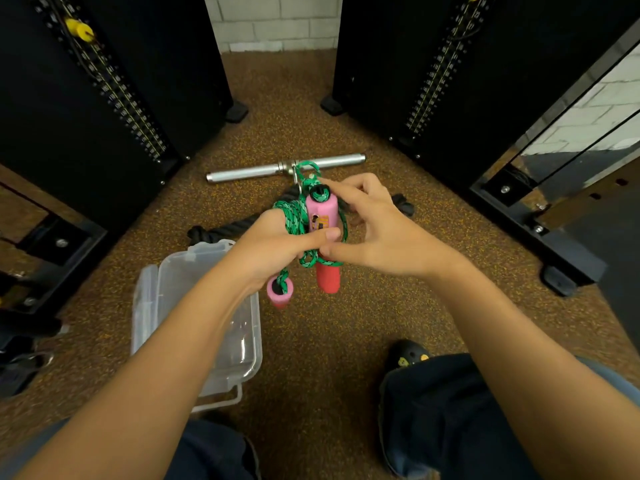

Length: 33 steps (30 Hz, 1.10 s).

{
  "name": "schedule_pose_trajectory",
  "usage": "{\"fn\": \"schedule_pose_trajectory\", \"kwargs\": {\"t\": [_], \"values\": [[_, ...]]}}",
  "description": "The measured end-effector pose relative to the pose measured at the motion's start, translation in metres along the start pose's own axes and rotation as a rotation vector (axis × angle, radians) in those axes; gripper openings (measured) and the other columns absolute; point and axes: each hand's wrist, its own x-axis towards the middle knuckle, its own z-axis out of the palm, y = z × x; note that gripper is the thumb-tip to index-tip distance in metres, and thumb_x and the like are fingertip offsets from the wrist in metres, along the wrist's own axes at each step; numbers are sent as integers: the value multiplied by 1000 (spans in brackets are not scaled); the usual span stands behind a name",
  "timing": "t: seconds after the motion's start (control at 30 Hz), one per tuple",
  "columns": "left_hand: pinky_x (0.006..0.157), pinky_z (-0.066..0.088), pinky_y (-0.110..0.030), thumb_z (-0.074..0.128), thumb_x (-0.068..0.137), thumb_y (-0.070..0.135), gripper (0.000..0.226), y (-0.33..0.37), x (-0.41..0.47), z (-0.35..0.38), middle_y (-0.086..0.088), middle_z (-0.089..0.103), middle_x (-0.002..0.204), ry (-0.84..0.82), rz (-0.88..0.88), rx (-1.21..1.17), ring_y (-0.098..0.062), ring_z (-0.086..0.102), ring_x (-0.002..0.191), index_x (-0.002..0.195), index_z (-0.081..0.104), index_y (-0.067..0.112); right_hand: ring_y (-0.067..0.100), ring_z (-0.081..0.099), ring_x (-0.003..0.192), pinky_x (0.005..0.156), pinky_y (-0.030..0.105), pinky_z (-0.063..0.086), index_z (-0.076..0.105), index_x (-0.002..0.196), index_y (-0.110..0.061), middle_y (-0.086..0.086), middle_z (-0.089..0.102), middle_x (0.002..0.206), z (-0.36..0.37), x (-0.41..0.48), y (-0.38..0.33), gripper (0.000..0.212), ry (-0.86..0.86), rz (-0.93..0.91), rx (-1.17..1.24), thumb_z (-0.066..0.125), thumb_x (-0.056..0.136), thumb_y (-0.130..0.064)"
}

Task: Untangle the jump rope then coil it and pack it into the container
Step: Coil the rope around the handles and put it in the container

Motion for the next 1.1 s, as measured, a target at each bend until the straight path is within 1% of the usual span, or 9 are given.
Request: {"fn": "schedule_pose_trajectory", "kwargs": {"t": [0.1, 0.2, 0.37, 0.47, 0.57, 0.67, 0.87, 1.0, 1.1], "values": [[63, 43, -8, 69, 79, 14, 14, 0, -2, 0, 21, 67, 66, -68, -15, 23, 10, 59, 65, 86, 63, 25, 8, 48, 98, 90, 24, 41, 58, 123, -21, -4, 47, 107, -4, 1, 2, 47, 2, 85, 207, 67, 80, -36], [83, 49, -25, 72, 76, 16, 20, -3, -2, -4, 7, 71, 89, -77, -58, 44, -10, 65, 88, 92, 65, 25, 8, 52, 87, 81, 21, 41, 64, 104, -20, 4, 59, 104, 1, 5, 7, 30, 105, 117, 178, 63, 82, -41], [74, 49, -22, 72, 77, 16, 17, -4, -1, -23, 4, 68, 84, -36, -187, 213, -13, 64, 80, 93, 65, 15, 18, 58, 91, 79, 28, 51, 50, 97, -13, 10, 60, 101, -17, 12, 6, 17, 423, 228, 985, 44, 96, -29], [86, 49, -33, 72, 76, 15, 29, -16, 1, -43, -7, 69, 99, 0, -307, 303, -21, 64, 93, 103, 65, 6, 16, 55, 68, 69, 32, 50, 48, 86, -17, 2, 52, 75, -37, 8, 15, 24, 636, 352, 1270, 36, 98, -34], [81, 47, -34, 74, 76, 19, 17, -26, 2, -59, -12, 70, 93, 111, -369, 466, -23, 63, 83, 86, 69, 7, 17, 50, 52, 55, 29, 46, 49, 85, -14, 3, 49, 64, -41, 3, 26, 23, 648, 578, 910, 37, 94, -32], [66, 40, -29, 72, 78, 21, 16, -25, 4, -62, -9, 65, 82, 170, -352, 457, -18, 54, 68, 83, 66, 7, 20, 53, 45, 51, 26, 45, 56, 76, -10, 9, 54, 59, -26, 5, 34, 32, 403, 691, 426, 39, 88, -33], [104, 34, -37, 78, 56, 50, 83, -11, 4, -58, -7, 57, 71, 112, -269, 155, -8, 49, 54, 115, 57, -4, 15, 52, 65, 65, 27, 39, 67, 83, -4, 9, 60, 74, 5, 0, 19, 50, -64, 649, -109, 31, 94, -37], [74, 39, -16, 65, 73, 28, 19, 8, -4, -51, 7, 63, 68, 23, -149, -82, 1, 40, 42, 82, 63, 11, 23, 54, 87, 75, 28, 37, 50, 108, -3, 15, 55, 110, 13, -2, 26, 36, -241, 667, -342, 38, 94, -34], [56, 41, -9, 60, 76, 24, 13, 20, -9, -45, 10, 63, 60, -43, -88, -244, -1, 37, 42, 81, 60, 12, 29, 33, 133, 103, 39, 35, 25, 143, -18, 10, 32, 147, 23, -1, 27, 64, -327, 473, -281, 55, 88, -34]]}}
